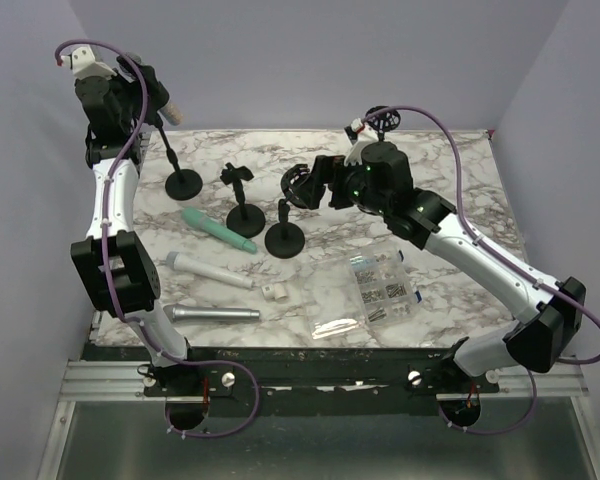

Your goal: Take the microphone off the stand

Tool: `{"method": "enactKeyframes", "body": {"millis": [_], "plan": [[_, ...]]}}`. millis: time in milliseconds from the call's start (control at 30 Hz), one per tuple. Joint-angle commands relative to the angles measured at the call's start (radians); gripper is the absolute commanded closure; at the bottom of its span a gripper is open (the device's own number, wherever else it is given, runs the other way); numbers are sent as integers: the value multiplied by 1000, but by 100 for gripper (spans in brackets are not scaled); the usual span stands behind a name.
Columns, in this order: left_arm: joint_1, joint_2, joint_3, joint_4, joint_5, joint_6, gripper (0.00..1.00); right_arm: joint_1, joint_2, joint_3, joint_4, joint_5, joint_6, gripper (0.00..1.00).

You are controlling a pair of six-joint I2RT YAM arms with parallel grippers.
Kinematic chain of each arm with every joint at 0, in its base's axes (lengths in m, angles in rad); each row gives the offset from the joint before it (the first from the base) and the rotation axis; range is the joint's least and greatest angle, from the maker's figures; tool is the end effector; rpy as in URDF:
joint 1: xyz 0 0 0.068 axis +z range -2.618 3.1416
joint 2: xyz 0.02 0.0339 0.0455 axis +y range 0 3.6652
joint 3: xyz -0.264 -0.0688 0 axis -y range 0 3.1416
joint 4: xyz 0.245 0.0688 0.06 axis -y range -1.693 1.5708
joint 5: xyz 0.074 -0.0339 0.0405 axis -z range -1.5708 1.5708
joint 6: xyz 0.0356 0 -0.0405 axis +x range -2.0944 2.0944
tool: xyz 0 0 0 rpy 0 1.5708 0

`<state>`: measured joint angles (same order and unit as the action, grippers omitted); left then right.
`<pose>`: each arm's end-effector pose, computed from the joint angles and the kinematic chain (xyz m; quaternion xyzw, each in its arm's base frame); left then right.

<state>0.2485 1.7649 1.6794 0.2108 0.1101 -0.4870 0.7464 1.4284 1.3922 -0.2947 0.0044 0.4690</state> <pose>0.4165 0.1016 0.4251 -0.1989 0.6311 -0.1252 0.7392 0.2447 0.2261 0.3903 -0.1113 0.8063 0.3303 0.4780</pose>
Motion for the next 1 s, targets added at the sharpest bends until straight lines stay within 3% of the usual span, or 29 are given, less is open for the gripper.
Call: {"method": "enactKeyframes", "body": {"millis": [0, 100, 167, 267, 533, 667, 767, 967], "plan": [[4, 59, 74, 73, 42, -5, 22, 3, 23, 52, -33, -15, -23, 0], [4, 84, 95, 90, 44, -8, 26, 4, 29, 64, -38, -9, -29, 0], [2, 92, 94, 113, 61, -6, 34, 4, 34, 70, -38, -10, -31, 0], [2, 92, 78, 155, 119, -7, 56, 4, 46, 79, -37, -10, -36, 0], [0, 64, 40, 242, 306, -90, 99, 4, 78, 103, -7, 10, -52, 0], [-48, 32, 12, 286, 379, -39, 100, 3, 91, 100, 32, 46, -78, 0], [-113, -21, -65, 338, 351, 70, 100, 3, 107, 96, 70, 61, -98, 0], [-194, -54, -160, 470, 350, 91, 100, 2, 150, 117, 111, 62, -117, 0]]}}
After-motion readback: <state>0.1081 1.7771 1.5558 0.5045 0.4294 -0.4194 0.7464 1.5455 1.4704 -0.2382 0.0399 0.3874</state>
